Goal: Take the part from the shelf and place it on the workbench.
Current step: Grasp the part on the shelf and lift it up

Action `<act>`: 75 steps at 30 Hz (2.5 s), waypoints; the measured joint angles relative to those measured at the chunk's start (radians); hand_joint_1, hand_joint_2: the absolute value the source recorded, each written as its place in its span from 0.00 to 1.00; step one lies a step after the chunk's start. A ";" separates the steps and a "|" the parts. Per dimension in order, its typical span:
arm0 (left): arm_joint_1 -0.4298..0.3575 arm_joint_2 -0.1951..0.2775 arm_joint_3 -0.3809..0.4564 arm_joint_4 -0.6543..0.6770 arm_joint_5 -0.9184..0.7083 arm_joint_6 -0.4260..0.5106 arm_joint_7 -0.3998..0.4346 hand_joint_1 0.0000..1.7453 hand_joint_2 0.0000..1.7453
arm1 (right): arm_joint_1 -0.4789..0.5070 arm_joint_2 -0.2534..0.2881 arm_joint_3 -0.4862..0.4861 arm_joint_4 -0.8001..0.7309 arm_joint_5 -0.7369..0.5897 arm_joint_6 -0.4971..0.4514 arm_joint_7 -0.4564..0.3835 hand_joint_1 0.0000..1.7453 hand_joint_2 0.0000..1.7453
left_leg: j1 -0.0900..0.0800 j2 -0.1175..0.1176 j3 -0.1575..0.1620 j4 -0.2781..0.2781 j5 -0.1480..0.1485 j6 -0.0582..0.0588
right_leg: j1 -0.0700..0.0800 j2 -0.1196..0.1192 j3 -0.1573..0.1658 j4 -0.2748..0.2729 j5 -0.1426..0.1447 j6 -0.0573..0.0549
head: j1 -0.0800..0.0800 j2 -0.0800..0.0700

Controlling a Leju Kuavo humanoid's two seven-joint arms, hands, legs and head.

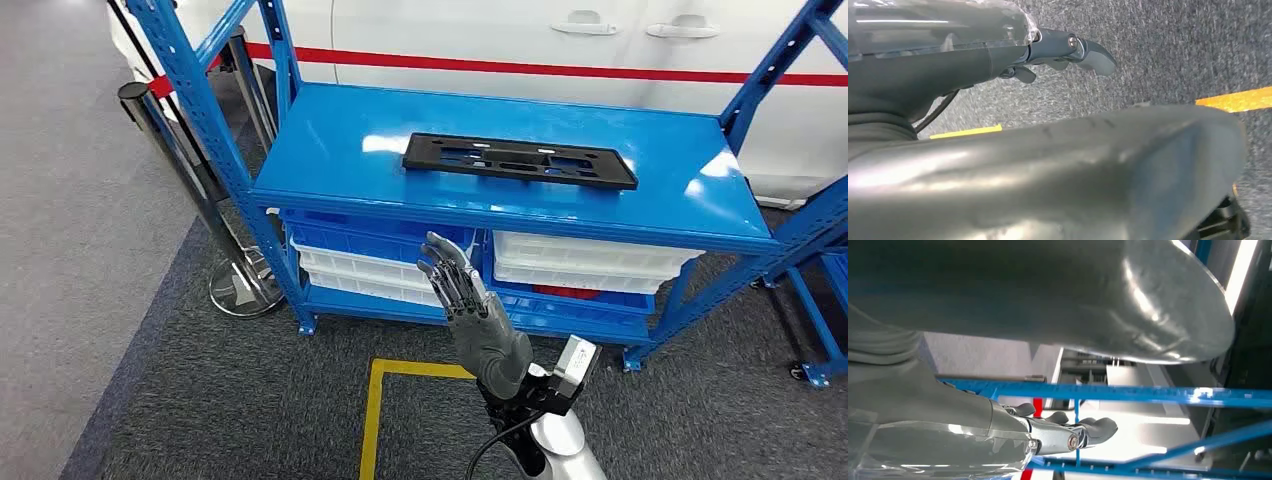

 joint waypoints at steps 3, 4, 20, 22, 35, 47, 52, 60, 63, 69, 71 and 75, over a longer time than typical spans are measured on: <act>-0.002 0.000 0.000 0.000 0.000 0.001 0.001 0.00 0.00 | 0.000 0.000 0.000 -0.001 0.002 0.001 0.001 0.00 0.00 | -0.003 0.020 0.004 0.000 -0.002 -0.001 | 0.002 -0.017 0.068 -0.127 0.072 -0.007 | 0.000 0.000; -0.002 -0.001 0.000 0.000 0.001 0.002 0.002 0.00 0.00 | 0.000 0.000 0.000 -0.002 0.004 0.003 0.001 0.00 0.00 | -0.006 0.028 0.006 0.001 -0.004 -0.004 | 0.006 -0.037 0.108 -0.203 0.101 -0.014 | 0.000 0.000; -0.001 -0.001 -0.001 0.000 -0.013 0.010 0.010 0.00 0.00 | 0.007 0.031 -0.005 -0.034 0.051 -0.019 0.024 0.00 0.00 | 0.009 -0.033 -0.021 0.077 -0.027 -0.052 | 0.004 0.027 0.159 -0.311 0.141 -0.047 | -0.003 0.000; -0.002 -0.001 -0.001 0.000 -0.013 0.010 0.013 0.00 0.00 | 0.008 0.033 -0.006 -0.038 0.052 -0.019 0.026 0.00 0.00 | 0.006 -0.041 0.003 0.018 -0.013 -0.042 | 0.006 0.030 0.155 -0.309 0.141 -0.035 | -0.002 0.000; -0.001 -0.002 -0.001 0.000 -0.010 0.013 0.022 0.00 0.00 | 0.019 0.036 -0.023 -0.039 0.064 -0.019 0.029 0.00 0.00 | -0.003 -0.022 0.005 0.007 -0.010 -0.006 | 0.006 -0.010 0.125 -0.228 0.114 -0.017 | -0.001 0.000; 0.001 -0.002 -0.001 0.000 -0.010 0.012 0.023 0.00 0.00 | 0.025 0.041 -0.025 -0.039 0.065 -0.018 0.029 0.00 0.00 | 0.004 -0.024 -0.161 0.302 -0.104 -0.059 | 0.004 -0.003 0.211 -0.322 0.098 -0.058 | -0.005 0.000; 0.001 -0.001 -0.001 0.000 -0.010 0.012 0.022 0.00 0.00 | 0.026 0.041 -0.026 -0.038 0.065 -0.017 0.030 0.00 0.00 | 0.001 -0.029 -0.067 0.044 0.045 -0.041 | 0.005 0.007 0.252 -0.322 0.058 -0.037 | -0.004 0.000; -0.001 0.000 -0.001 0.000 -0.013 0.013 0.022 0.00 0.00 | 0.031 0.041 -0.030 -0.039 0.046 -0.032 0.065 0.00 0.00 | 0.001 -0.032 -0.023 0.013 0.013 0.002 | 0.002 0.002 0.119 -0.085 -0.034 -0.004 | 0.000 0.000; 0.001 0.000 -0.001 0.000 -0.013 0.013 0.023 0.00 0.00 | 0.039 0.041 -0.033 -0.037 0.037 -0.043 0.084 0.00 0.00 | -0.002 -0.033 -0.006 0.014 -0.002 0.002 | 0.003 0.000 0.060 -0.063 0.005 -0.006 | 0.000 0.000; 0.000 -0.002 -0.001 0.001 -0.012 0.013 0.022 0.00 0.00 | 0.048 0.041 -0.034 -0.033 0.011 -0.058 0.110 0.00 0.00 | -0.008 -0.033 0.025 0.020 -0.025 -0.022 | 0.017 -0.007 0.133 -0.304 0.125 -0.042 | 0.001 0.000; 0.000 -0.001 -0.001 0.001 -0.012 0.012 0.022 0.00 0.00 | 0.052 0.042 -0.035 -0.031 -0.002 -0.062 0.122 0.00 0.00 | -0.007 -0.032 0.025 0.044 -0.033 -0.034 | 0.012 -0.005 0.149 -0.310 0.136 -0.054 | 0.001 0.000; 0.000 0.000 -0.001 0.001 -0.011 0.009 0.022 0.00 0.00 | 0.051 0.044 -0.035 -0.028 -0.022 -0.067 0.140 0.00 0.00 | -0.001 -0.032 -0.075 0.229 -0.124 -0.048 | 0.011 -0.006 0.174 -0.312 0.118 -0.069 | -0.005 0.000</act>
